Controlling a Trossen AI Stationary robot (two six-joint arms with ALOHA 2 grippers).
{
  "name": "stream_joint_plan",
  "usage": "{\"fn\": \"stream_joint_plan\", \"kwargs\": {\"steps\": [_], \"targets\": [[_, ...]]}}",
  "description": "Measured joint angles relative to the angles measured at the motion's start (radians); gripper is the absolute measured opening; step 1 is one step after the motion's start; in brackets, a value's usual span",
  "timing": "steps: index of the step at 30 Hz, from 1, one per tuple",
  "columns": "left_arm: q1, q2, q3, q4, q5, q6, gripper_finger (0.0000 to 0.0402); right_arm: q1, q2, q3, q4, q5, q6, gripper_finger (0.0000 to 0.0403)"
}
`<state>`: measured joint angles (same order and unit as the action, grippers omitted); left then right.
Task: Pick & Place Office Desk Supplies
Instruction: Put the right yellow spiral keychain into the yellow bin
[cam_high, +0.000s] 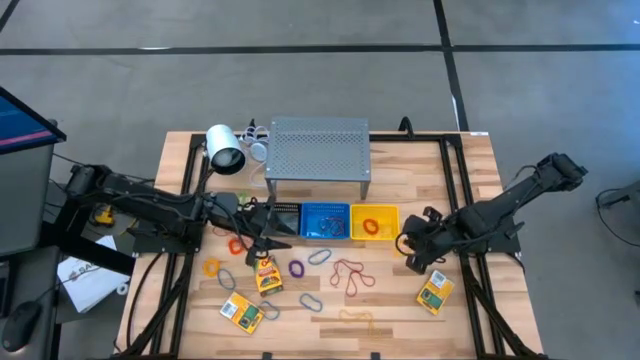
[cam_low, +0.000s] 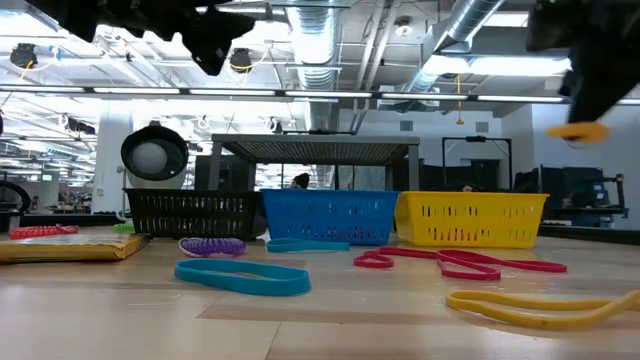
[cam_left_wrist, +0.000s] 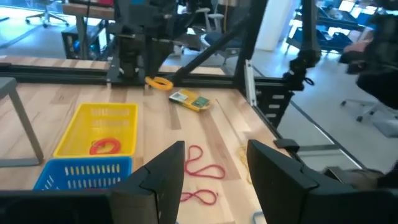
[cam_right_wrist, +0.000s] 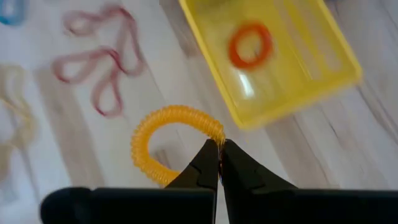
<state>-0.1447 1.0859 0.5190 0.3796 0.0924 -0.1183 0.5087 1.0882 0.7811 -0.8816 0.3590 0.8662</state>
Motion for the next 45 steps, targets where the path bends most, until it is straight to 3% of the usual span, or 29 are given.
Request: {"fn": "stream_joint_plan", "kwargs": {"steps": [14, 22, 37, 45], "targets": [[0.017, 0.233, 0.000, 0.243, -0.040, -0.079, 0.0170, -0.087, -0.004, 0.000, 0.191, 0.043, -0.219, 0.0001], [0.065, 0.280, 0.000, 0.298, -0.040, -0.173, 0.0170, -0.148, 0.004, 0.000, 0.240, 0.096, -0.305, 0.0001], [0.074, 0.280, 0.000, 0.344, -0.040, -0.169, 0.0171, -0.313, 0.249, 0.000, 0.241, 0.141, -0.377, 0.0001], [0.074, 0.280, 0.000, 0.343, -0.040, -0.167, 0.0171, -0.348, 0.356, 0.000, 0.259, 0.140, -0.386, 0.0001]]}}
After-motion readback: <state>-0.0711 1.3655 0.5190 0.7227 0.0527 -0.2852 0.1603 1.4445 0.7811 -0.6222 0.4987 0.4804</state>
